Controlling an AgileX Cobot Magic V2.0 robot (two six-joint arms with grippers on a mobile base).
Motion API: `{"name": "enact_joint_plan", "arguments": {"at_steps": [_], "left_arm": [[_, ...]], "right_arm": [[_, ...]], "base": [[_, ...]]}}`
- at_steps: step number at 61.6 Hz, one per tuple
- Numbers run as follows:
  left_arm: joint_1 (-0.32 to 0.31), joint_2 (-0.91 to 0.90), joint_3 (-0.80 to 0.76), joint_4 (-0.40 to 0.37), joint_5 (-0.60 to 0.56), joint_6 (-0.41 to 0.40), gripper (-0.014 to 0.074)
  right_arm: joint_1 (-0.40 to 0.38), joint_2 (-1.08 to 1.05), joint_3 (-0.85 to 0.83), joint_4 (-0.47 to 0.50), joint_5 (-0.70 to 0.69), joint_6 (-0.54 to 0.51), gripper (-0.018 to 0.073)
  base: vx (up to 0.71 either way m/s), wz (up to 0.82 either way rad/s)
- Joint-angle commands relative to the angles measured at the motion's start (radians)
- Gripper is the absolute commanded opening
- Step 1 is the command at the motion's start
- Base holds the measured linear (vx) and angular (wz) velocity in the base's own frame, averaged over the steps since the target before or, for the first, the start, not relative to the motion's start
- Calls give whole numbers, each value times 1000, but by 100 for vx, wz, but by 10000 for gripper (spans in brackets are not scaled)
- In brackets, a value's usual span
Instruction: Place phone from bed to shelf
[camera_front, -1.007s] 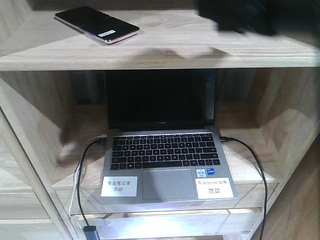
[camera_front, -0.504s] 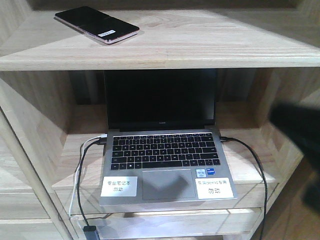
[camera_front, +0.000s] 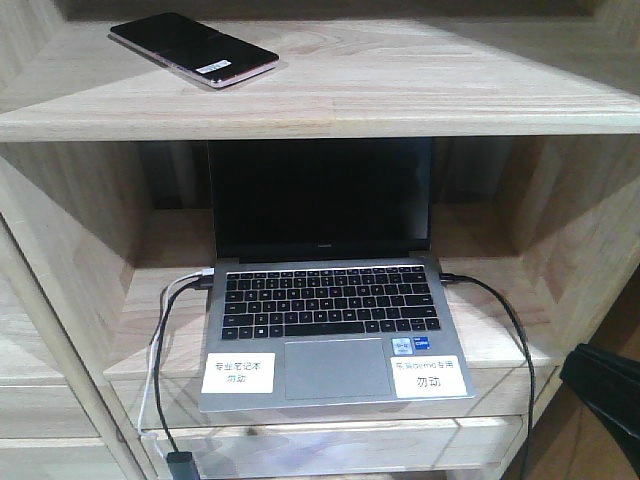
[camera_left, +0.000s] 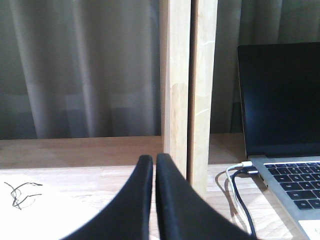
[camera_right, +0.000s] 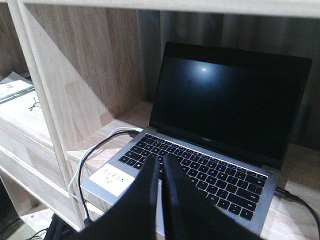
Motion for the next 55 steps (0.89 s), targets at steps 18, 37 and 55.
{"name": "enact_joint_plan", "arguments": {"at_steps": [18, 37, 55], "left_arm": [[-4, -6, -25, -10, -71, -9, 1], [-4, -6, -25, -10, -71, -9, 1], [-4, -6, -25, -10, -71, -9, 1]], "right_arm": [[-4, 5, -26, 21, -65, -13, -5], [-4, 5, -26, 19, -77, -13, -5], [-4, 3, -26, 1, -113, 3, -5]], "base": [[0, 0], [0, 0], [0, 0]]}}
